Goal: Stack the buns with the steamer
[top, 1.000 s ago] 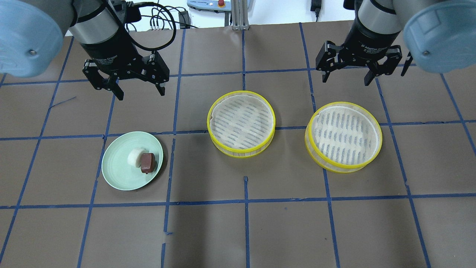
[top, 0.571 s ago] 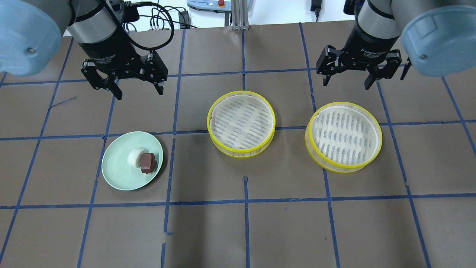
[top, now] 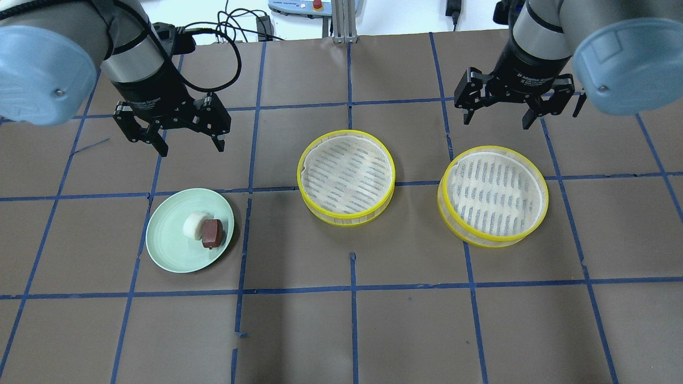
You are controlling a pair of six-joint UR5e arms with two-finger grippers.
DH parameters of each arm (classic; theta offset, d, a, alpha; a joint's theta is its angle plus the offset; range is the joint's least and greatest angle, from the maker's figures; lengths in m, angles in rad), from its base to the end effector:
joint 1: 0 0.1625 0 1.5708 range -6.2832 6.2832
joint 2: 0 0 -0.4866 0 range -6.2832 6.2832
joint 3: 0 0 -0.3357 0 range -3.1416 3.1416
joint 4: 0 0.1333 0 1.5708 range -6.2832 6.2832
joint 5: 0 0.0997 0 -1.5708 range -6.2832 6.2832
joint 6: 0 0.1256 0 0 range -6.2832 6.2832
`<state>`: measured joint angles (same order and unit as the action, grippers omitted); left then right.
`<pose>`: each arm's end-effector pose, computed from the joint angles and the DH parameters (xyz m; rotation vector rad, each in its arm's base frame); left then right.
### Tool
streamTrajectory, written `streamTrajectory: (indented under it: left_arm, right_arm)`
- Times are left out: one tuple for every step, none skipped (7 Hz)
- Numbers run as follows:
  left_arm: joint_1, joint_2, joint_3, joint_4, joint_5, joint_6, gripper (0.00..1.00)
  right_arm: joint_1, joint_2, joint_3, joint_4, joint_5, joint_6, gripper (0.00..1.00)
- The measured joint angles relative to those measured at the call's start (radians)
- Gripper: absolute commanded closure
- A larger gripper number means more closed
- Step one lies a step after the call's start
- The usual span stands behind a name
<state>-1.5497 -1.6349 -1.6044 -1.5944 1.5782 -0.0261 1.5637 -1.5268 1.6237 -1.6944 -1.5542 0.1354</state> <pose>-0.1229 -0.4517 0.4786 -0.0731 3.1273 0.1899 0.1321 -0.4595 0.4933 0.2220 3.1152 -0.0399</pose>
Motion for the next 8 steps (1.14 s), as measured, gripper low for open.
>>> streamTrajectory:
  left_arm:
    - [0.015, -0.005, -0.034, 0.018, 0.013, 0.03, 0.0]
    - [0.037, -0.012, -0.082, 0.052, 0.039, 0.062, 0.0]
    - [0.075, -0.017, -0.145, 0.097, 0.07, 0.106, 0.02]
    - [0.126, -0.023, -0.218, 0.14, 0.085, 0.178, 0.05]
    - [0.166, -0.036, -0.274, 0.177, 0.091, 0.268, 0.05]
    - [0.191, -0.065, -0.31, 0.213, 0.093, 0.398, 0.03]
    - [0.214, -0.104, -0.325, 0.25, 0.093, 0.594, 0.03]
    - [0.235, -0.146, -0.332, 0.303, 0.09, 0.806, 0.04]
  right_arm:
    - [-0.001, 0.003, 0.001, -0.002, -0.001, -0.002, 0.0]
    - [-0.003, 0.004, 0.001, -0.003, -0.001, -0.005, 0.0]
    - [-0.005, 0.006, 0.001, -0.004, 0.0, -0.008, 0.0]
    - [-0.006, 0.009, 0.001, -0.009, 0.002, -0.01, 0.0]
    - [-0.006, 0.013, 0.001, -0.021, 0.003, -0.016, 0.0]
    - [-0.005, 0.015, 0.0, -0.046, 0.003, -0.028, 0.0]
    - [-0.006, 0.017, 0.0, -0.072, -0.003, -0.04, 0.0]
    - [-0.006, 0.017, 0.0, -0.08, -0.028, -0.048, 0.0]
